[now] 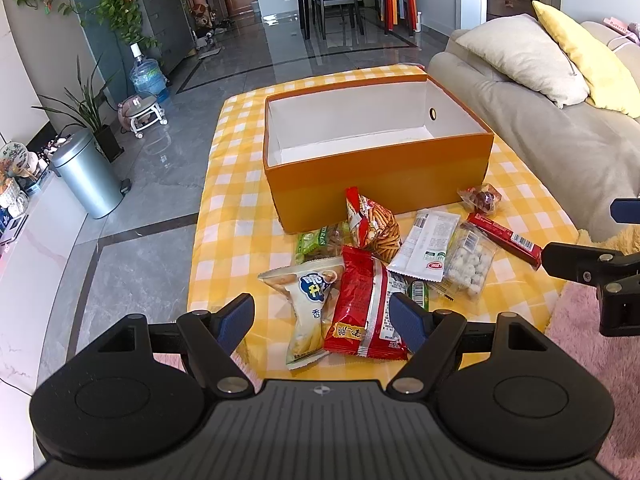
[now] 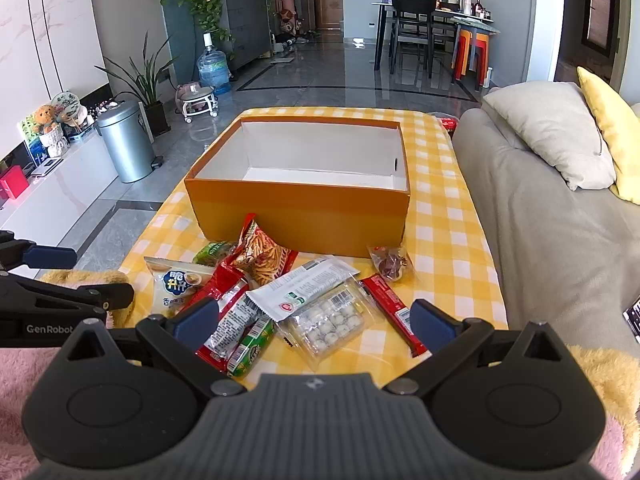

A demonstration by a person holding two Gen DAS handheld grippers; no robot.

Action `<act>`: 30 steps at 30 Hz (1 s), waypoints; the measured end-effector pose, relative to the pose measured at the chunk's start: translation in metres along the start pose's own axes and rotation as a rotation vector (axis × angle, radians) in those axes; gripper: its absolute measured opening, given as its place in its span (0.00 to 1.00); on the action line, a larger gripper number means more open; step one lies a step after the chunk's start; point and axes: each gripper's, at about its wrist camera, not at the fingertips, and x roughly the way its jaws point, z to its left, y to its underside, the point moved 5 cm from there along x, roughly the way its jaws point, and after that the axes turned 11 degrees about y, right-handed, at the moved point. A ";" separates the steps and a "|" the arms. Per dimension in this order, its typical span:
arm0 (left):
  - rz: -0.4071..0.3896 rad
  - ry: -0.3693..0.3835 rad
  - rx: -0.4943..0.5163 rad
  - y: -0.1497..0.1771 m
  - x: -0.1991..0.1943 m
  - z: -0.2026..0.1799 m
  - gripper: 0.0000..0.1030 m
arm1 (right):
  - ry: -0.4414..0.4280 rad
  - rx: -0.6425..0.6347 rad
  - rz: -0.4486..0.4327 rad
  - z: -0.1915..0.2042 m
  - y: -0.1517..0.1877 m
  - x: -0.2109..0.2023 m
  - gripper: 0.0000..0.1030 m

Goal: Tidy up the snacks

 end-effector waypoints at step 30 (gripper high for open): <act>-0.005 -0.005 -0.004 -0.002 -0.002 0.000 0.87 | 0.003 -0.006 0.008 0.000 0.001 -0.002 0.96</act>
